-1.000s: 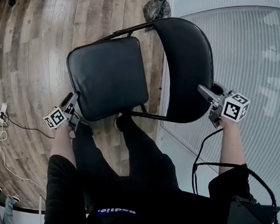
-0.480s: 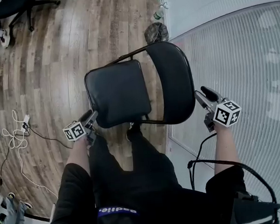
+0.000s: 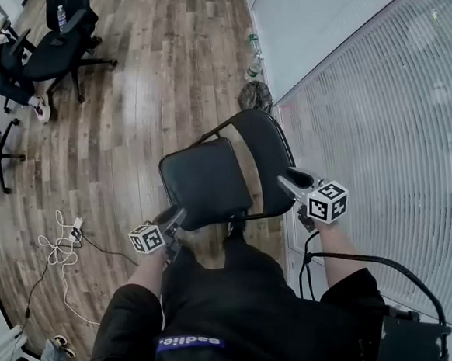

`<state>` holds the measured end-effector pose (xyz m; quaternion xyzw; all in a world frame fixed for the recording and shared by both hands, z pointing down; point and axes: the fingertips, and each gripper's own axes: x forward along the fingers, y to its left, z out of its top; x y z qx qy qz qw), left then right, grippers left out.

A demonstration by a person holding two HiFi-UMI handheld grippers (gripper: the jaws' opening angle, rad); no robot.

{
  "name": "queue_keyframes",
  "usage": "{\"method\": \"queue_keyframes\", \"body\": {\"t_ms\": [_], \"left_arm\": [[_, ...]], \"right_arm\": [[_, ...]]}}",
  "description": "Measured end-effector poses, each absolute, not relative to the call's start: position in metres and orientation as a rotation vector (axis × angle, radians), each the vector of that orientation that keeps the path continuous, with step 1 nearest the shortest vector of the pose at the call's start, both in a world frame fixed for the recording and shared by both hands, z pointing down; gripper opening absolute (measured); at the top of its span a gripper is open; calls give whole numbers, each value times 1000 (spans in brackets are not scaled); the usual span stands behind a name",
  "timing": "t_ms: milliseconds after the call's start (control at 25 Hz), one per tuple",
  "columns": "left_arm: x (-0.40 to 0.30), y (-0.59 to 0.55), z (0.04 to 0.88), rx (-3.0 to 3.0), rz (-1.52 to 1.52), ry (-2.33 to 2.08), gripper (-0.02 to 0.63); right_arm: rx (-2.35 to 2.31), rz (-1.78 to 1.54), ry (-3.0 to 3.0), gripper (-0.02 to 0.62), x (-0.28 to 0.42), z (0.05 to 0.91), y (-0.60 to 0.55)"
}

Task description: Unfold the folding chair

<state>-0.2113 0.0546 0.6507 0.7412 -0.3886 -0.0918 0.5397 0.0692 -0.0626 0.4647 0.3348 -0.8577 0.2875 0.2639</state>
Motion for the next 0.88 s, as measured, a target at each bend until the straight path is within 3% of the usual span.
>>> {"method": "queue_keyframes", "body": {"t_ms": [280, 880], "left_arm": [[-170, 59, 557, 1931, -182, -884, 239], [-122, 35, 353, 2388, -174, -953, 117]], "right_arm": [[829, 764, -2375, 100, 46, 458, -16], [716, 442, -2594, 43, -23, 376, 23]]}}
